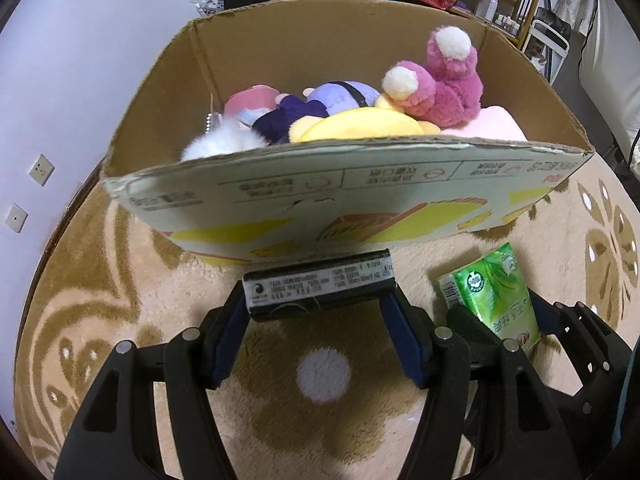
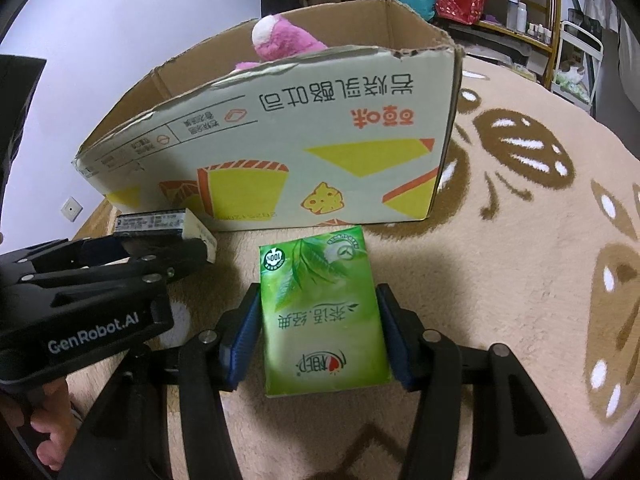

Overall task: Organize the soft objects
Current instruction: 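Lift the black box and green tissue pack over the box with both tools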

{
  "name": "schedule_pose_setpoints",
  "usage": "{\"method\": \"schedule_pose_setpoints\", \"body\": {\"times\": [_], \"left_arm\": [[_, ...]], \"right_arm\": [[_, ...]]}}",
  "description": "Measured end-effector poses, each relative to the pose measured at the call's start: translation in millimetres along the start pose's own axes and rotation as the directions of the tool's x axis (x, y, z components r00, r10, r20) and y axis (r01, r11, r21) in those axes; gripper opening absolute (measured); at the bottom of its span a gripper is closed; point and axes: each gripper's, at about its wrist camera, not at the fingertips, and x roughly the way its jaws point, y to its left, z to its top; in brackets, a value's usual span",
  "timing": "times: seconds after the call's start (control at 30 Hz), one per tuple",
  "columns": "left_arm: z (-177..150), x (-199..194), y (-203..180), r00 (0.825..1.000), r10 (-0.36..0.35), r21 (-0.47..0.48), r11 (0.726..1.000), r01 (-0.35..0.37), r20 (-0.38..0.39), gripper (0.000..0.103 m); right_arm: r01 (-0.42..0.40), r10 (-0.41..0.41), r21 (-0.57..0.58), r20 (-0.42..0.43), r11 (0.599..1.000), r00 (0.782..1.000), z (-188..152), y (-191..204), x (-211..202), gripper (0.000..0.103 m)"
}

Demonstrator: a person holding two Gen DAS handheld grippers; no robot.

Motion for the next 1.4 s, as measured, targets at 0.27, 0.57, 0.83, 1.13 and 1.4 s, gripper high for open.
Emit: {"method": "schedule_pose_setpoints", "body": {"times": [0.27, 0.57, 0.83, 1.13, 1.4], "left_arm": [[-8, -23, 11, 0.999, 0.041, -0.009, 0.999, -0.041, 0.022, 0.064], [-12, -42, 11, 0.996, 0.076, -0.015, 0.997, -0.075, 0.056, 0.064], [-10, -68, 10, 0.985, 0.119, -0.002, 0.993, -0.120, 0.128, 0.064], [0, -109, 14, 0.947, 0.165, -0.009, 0.986, -0.168, 0.276, 0.064], [17, -125, 18, 0.920, 0.170, -0.022, 0.985, -0.174, 0.353, 0.064]], "right_arm": [[-0.005, 0.005, 0.002, 0.024, 1.000, 1.000, 1, 2, -14, 0.058], [-0.009, 0.011, -0.027, 0.078, 1.000, 0.997, 5, 13, -36, 0.058], [-0.022, 0.029, -0.053, 0.134, 0.998, 0.991, 13, 19, -59, 0.058], [-0.019, 0.037, -0.084, 0.219, 0.996, 0.975, 29, 31, -92, 0.058], [-0.019, 0.048, -0.104, 0.282, 0.994, 0.958, 45, 36, -109, 0.058]]}}
